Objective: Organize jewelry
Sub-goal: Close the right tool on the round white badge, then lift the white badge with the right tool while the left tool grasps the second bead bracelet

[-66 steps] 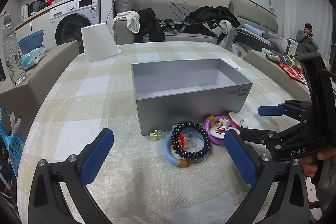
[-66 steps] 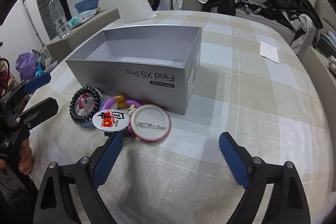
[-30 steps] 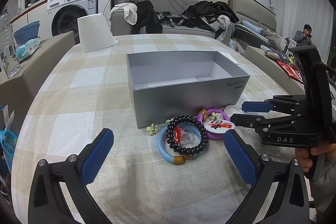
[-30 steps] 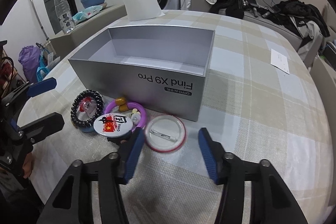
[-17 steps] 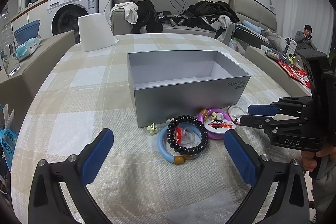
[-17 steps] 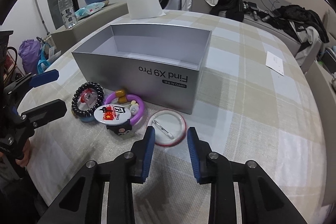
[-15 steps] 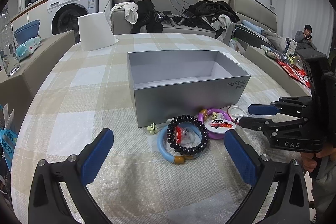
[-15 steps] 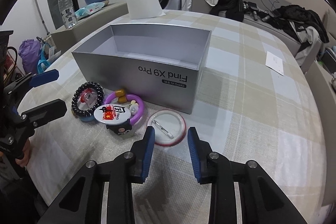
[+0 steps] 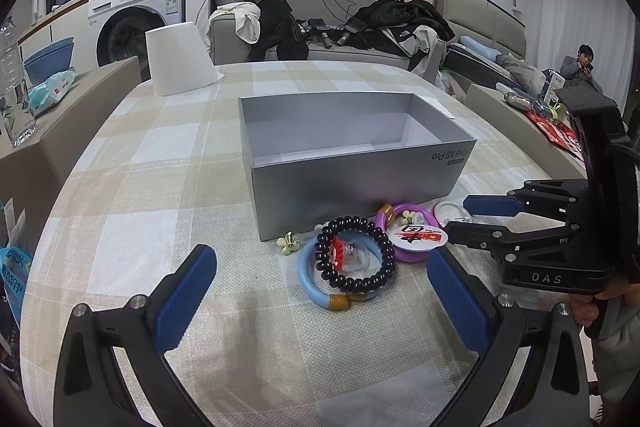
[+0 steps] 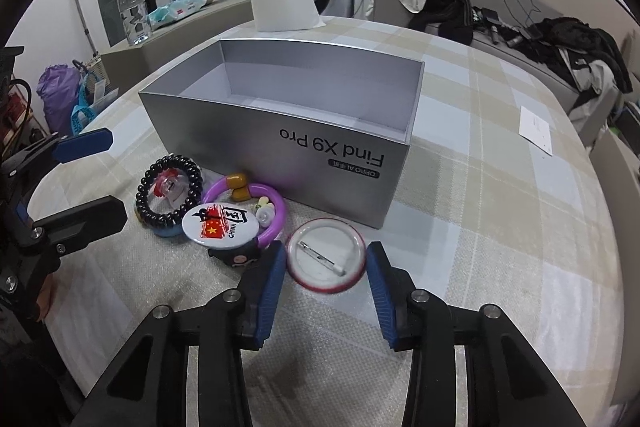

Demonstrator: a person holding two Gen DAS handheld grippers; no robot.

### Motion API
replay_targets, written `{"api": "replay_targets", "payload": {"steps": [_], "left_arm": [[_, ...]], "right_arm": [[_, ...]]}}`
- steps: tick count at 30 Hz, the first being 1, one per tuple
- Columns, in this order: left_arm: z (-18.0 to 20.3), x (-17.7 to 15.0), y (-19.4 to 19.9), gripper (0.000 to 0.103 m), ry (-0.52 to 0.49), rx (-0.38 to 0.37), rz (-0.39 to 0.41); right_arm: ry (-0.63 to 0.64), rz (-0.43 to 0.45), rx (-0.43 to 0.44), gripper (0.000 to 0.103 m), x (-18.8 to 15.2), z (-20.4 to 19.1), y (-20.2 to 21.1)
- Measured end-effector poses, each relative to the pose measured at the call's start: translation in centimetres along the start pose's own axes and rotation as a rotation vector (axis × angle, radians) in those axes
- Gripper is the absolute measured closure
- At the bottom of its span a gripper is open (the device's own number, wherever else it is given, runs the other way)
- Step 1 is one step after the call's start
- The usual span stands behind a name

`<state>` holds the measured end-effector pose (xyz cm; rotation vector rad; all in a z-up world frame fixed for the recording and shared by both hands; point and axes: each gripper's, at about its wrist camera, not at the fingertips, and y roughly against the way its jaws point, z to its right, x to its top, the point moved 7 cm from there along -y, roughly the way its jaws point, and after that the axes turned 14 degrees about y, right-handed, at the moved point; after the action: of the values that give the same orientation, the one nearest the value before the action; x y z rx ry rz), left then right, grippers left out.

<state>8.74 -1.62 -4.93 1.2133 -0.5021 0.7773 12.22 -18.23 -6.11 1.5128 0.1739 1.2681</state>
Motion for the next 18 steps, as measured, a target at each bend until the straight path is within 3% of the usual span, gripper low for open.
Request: {"api": "replay_targets", "payload": {"steps": [9,12,14,18], "left_arm": [[1.0,-0.7,-0.9,0.003,-0.060,-0.004,-0.058],[1.3,-0.9,-1.3,0.015,-0.077,-0.009,-0.088],[1.5,-1.1,-1.7,0.029,-0.088,-0.014,-0.116],[1.7,-1.2,-2.4,0.040,-0.100,-0.007,-0.146]], "right_arm": [[-0.074,0.095,0.048,0.063,0.0,0.7,2.1],[-0.079,0.112,0.054,0.063,0.2,0.7,2.6],[-0.077,0.116,0.057,0.063,0.3,0.7,2.7],[-0.074,0.117,0.060,0.063,0.3,0.6,2.7]]}}
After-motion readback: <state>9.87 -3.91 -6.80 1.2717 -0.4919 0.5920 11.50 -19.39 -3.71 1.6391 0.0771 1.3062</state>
